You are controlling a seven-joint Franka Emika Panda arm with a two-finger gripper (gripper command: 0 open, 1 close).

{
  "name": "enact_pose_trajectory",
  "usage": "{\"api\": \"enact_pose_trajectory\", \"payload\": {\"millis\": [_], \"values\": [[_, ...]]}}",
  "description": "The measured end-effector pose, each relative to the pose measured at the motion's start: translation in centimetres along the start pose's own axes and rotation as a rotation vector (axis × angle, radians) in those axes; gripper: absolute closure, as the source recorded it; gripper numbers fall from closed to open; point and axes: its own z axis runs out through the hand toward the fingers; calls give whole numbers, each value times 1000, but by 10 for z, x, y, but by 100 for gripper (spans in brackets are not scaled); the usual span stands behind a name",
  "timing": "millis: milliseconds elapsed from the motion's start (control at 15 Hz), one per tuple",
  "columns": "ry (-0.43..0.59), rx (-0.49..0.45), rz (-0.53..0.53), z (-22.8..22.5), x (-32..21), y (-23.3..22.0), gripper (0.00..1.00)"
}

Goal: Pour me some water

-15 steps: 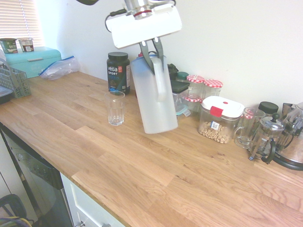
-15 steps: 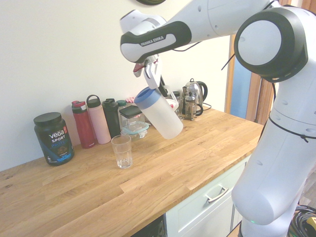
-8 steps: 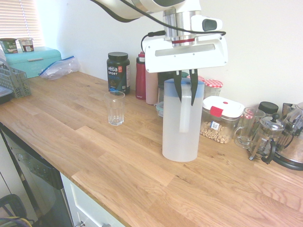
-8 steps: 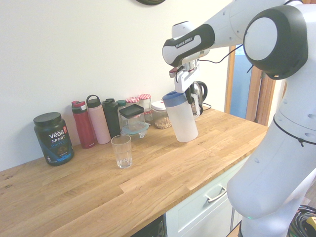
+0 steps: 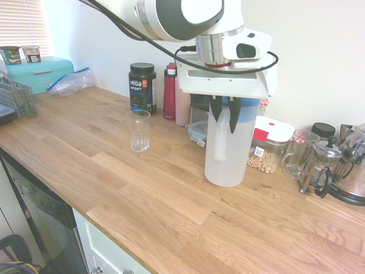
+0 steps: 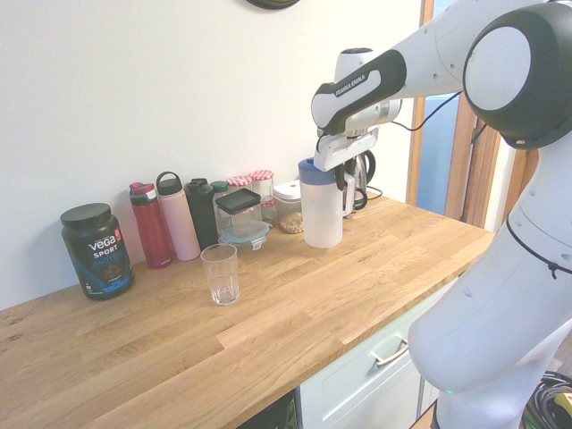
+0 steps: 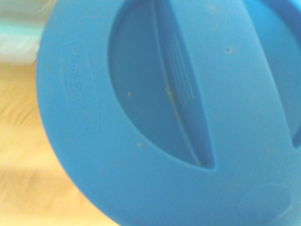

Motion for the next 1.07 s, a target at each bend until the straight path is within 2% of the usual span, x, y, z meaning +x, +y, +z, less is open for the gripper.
{"api": "enact_pose_trajectory", "payload": {"millis": [133, 733, 800, 1067], "values": [[28, 5, 41, 5, -2, 10, 100], [-8, -19, 66, 24, -15, 24, 100], [-15, -20, 69, 27, -16, 25, 0], [-23, -15, 83, 29, -17, 28, 0]]}}
